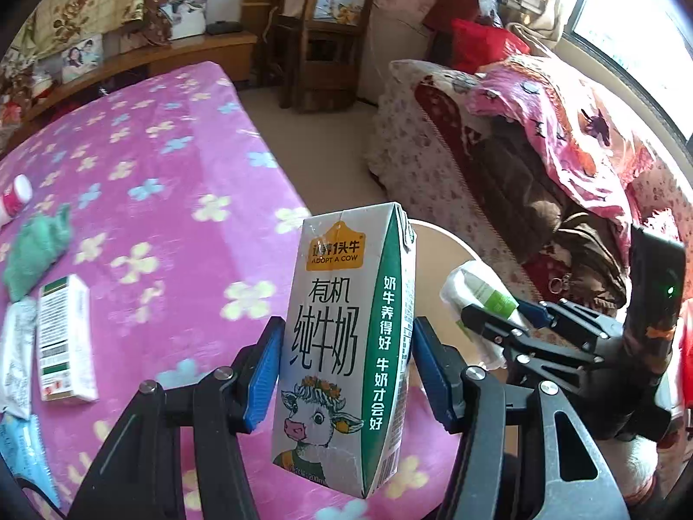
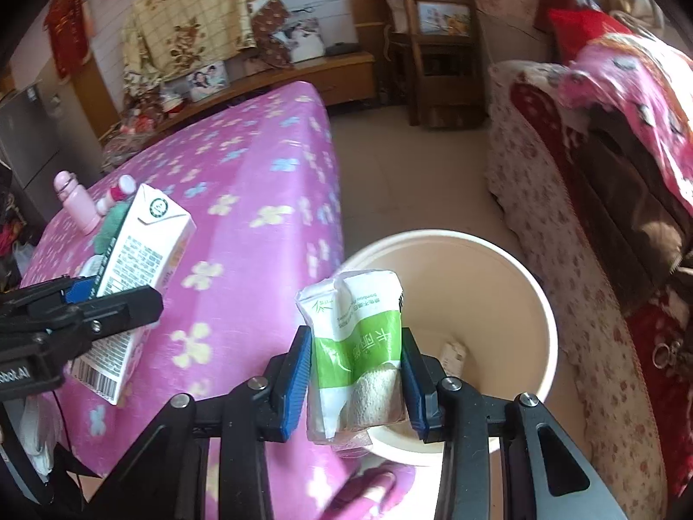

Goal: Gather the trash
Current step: 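Carry both items over the white bucket and open both tools to drop them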

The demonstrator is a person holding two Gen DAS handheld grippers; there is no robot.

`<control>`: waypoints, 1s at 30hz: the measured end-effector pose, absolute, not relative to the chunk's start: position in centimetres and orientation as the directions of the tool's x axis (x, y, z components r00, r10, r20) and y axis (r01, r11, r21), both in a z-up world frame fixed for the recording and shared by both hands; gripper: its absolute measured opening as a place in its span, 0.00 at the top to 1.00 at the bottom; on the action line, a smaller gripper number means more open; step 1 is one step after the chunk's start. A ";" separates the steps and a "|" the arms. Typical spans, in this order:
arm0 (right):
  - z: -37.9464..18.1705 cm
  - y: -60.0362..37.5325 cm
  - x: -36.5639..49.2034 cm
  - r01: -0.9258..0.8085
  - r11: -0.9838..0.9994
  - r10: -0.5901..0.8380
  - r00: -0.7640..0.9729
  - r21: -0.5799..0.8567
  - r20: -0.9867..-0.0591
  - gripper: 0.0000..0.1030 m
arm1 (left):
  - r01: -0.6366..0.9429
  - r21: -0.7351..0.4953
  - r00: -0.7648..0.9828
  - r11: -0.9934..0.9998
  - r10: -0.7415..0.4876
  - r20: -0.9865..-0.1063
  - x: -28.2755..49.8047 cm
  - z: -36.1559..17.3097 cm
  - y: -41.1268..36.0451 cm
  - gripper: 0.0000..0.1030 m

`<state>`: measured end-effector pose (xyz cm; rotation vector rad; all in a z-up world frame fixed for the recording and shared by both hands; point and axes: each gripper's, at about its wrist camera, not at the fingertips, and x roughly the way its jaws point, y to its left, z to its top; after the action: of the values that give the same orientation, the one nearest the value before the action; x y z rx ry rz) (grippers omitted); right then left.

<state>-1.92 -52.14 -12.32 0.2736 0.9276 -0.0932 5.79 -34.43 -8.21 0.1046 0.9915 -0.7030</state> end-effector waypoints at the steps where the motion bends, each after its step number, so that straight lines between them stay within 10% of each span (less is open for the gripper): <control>1: -12.5 -52.6 -2.0 0.207 0.959 0.033 0.594 0.193 -0.804 0.60 | 0.591 -0.229 0.344 0.773 -0.499 -0.795 5.8 -8.3 -35.0 0.41; 30: -16.7 -57.9 -2.4 0.359 0.906 -0.003 0.531 0.222 -0.847 0.43 | 0.618 -0.280 0.287 0.735 -0.542 -0.790 6.7 -9.8 -39.1 0.32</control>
<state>-2.40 -57.93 -16.73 0.3965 0.9939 -0.2231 6.65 -39.11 -9.78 0.0853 1.0181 -0.7760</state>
